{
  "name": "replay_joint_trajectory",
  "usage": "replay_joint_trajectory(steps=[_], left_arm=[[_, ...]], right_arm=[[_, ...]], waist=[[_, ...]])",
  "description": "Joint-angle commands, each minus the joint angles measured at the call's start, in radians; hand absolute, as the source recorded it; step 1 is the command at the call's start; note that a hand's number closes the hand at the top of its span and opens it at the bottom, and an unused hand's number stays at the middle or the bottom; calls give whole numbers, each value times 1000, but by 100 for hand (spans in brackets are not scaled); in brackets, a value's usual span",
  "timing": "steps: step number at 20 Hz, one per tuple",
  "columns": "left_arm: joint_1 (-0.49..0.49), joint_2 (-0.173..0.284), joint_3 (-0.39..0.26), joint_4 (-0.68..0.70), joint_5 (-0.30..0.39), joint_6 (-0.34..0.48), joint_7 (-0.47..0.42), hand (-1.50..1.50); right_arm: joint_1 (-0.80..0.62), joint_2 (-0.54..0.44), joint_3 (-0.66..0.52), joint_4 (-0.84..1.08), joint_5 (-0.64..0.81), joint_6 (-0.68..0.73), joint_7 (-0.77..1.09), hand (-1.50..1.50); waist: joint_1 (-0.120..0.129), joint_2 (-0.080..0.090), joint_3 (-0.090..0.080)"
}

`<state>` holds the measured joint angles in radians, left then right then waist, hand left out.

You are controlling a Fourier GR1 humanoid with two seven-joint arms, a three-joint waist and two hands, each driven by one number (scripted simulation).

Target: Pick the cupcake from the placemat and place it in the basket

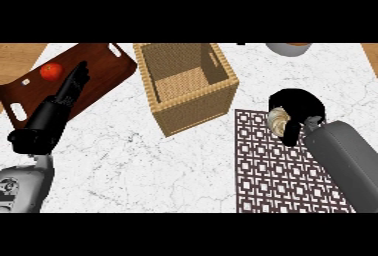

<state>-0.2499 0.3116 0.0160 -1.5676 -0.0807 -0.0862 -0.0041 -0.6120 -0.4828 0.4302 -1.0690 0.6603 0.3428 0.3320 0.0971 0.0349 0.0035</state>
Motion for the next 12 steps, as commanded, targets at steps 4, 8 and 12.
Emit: replay_joint_trajectory(steps=[4,8,12], left_arm=[[-4,-13,-22,0,-12,-4,-24,0],[3,-19,-25,36,-31,11,-32,0],[-19,-28,-24,27,-34,25,-7,0]], right_arm=[[-154,-124,-11,164,83,-164,-396,150],[-219,-90,-146,243,-5,-313,-532,150],[-311,-11,-316,260,-212,-302,-651,150]], waist=[[28,14,4],[5,11,3],[2,2,4]])
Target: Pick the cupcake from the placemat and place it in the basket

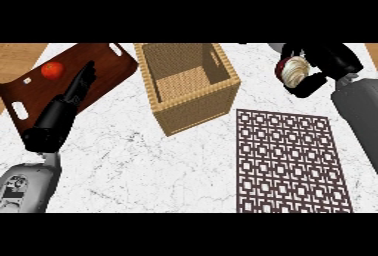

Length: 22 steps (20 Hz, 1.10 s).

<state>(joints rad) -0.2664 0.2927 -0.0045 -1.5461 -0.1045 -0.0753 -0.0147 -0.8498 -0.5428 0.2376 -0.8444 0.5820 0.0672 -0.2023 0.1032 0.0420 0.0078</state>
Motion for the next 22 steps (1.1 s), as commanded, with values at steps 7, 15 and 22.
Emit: replay_joint_trajectory(steps=[7,15,22], left_arm=[[36,1,9,9,-5,1,-13,0],[41,24,37,10,-5,-11,-1,0],[-20,-4,50,54,-27,26,3,0]], right_arm=[[-260,32,-254,188,-295,167,-338,150],[-577,85,-279,337,-338,385,-223,150],[-720,214,-266,391,-320,395,-102,150]], waist=[[-29,-20,-6],[-53,-31,-8],[-75,-33,-9]])
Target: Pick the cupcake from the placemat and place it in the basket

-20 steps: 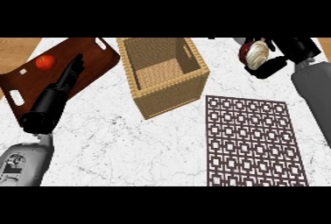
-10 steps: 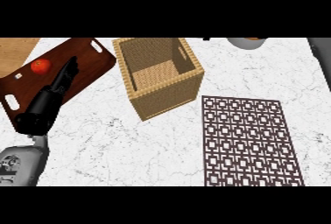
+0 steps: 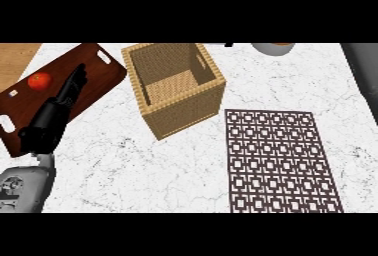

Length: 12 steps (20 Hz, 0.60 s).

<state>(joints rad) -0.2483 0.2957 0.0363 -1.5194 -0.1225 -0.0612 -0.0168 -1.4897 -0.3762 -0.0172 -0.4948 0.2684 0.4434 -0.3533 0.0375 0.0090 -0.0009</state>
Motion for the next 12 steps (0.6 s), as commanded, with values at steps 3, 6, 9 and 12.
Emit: replay_joint_trajectory(steps=[3,6,9,12], left_arm=[[21,-14,2,1,-4,0,-15,0],[-8,11,37,32,16,-19,-12,0],[-7,-7,13,-8,-2,-8,24,0],[32,-12,8,-28,-9,-6,16,0]], right_arm=[[-102,105,8,30,6,22,134,150],[-174,154,3,73,5,30,214,150],[-159,195,44,98,53,15,197,150],[-149,265,58,94,65,-3,250,150]], waist=[[-16,-6,0],[-12,-4,-1],[-9,-2,0],[-14,-6,0]])
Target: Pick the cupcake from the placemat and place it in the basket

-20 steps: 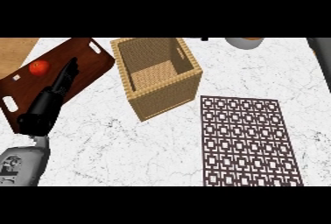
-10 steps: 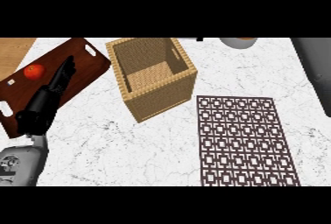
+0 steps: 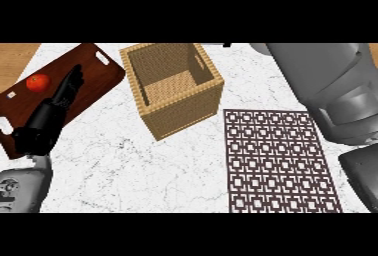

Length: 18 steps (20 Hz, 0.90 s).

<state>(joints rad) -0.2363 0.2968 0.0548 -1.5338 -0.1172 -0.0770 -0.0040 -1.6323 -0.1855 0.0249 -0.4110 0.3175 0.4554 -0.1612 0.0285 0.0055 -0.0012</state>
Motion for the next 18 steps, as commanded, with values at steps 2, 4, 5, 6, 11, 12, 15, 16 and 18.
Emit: replay_joint_trajectory(steps=[2,4,5,6,11,12,15,16,18], left_arm=[[30,-10,-2,-45,-9,10,1,0],[20,5,20,8,1,-7,-35,0],[39,-15,-9,-26,-12,0,-13,0],[20,12,27,-11,25,-28,-12,0],[-20,-4,5,-35,-2,-9,53,0],[39,-19,-2,6,-32,10,-40,0],[-13,-12,1,24,-19,-11,-20,0],[34,-21,-11,-8,-35,0,-22,0],[26,-9,5,-81,1,-21,46,0]], right_arm=[[21,75,45,22,44,15,46,150],[14,81,79,22,90,-17,65,150],[3,17,101,27,118,30,53,150],[-31,38,128,12,146,14,75,150],[11,8,206,30,257,-43,14,150],[18,35,220,-4,269,-61,15,150],[27,59,247,56,311,-70,-44,150],[36,-15,233,37,295,20,-91,-150],[20,68,207,60,267,43,-32,-150]], waist=[[-4,-3,0],[-7,-1,0],[-5,-1,0],[-4,-1,0],[-2,3,0],[-9,0,0],[2,8,0],[-6,2,0],[-1,-2,1]])
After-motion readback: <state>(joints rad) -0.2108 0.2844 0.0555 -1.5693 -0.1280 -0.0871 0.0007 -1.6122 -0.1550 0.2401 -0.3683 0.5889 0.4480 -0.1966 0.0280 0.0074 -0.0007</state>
